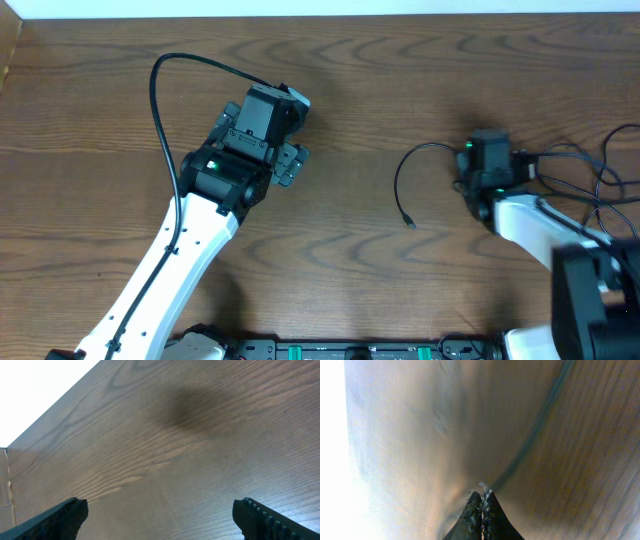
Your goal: Untangle cables
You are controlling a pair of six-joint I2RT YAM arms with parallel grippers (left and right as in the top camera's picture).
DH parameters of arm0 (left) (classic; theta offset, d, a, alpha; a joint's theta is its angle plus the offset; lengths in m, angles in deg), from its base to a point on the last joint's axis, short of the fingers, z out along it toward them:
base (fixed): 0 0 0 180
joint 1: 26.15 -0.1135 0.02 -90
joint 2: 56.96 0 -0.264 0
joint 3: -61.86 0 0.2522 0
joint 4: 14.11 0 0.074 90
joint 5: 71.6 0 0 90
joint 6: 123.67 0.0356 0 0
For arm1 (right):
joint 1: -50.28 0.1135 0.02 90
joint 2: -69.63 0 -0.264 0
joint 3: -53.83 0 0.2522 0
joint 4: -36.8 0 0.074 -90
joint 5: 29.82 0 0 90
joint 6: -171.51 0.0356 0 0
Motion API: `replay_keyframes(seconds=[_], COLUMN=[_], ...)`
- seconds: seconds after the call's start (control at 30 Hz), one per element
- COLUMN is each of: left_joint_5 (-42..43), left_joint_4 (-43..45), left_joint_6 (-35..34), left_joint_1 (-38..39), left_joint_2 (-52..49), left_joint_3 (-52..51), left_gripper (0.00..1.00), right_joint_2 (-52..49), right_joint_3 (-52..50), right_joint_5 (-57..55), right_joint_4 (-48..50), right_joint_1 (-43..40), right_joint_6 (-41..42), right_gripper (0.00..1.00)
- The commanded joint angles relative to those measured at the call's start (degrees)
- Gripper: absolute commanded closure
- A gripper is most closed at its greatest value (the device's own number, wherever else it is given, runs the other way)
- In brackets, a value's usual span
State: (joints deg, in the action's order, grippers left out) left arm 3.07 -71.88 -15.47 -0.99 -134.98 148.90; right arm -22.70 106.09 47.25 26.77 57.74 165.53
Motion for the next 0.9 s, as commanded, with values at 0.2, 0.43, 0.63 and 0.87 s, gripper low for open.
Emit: replay_keyframes(seconds=[0.2, 0.43, 0.63, 0.87], left_joint_5=[-0.2, -0.2, -0.2, -0.1], left_joint_4=[-0.3, -0.3, -0.3, -0.1], left_joint_6=[-0.3, -0.3, -0.3, -0.3], left_joint_1=[-0.1, -0.1, -0.1, -0.1], left_joint_2=[0.1, 0.1, 0.1, 0.1], left_joint_3=[0.1, 0.1, 0.1, 0.1], left_gripper=[0.02, 0.02, 0.02, 0.02], right_joint_2=[18.4, 17.9, 17.8, 15.6], right_joint_3=[0.0, 0.0, 0.0, -0.1], right_joint_5=[-0.7, 17.2, 30.5, 27.3], right_joint_4=[-6.9, -12.1, -15.4, -17.6], right_joint_1=[-14.9, -15.8, -15.6, -13.5], right_joint_6=[-14.0, -19.0, -22.9, -20.1], right_gripper=[0.99, 0.31, 0.01, 0.12])
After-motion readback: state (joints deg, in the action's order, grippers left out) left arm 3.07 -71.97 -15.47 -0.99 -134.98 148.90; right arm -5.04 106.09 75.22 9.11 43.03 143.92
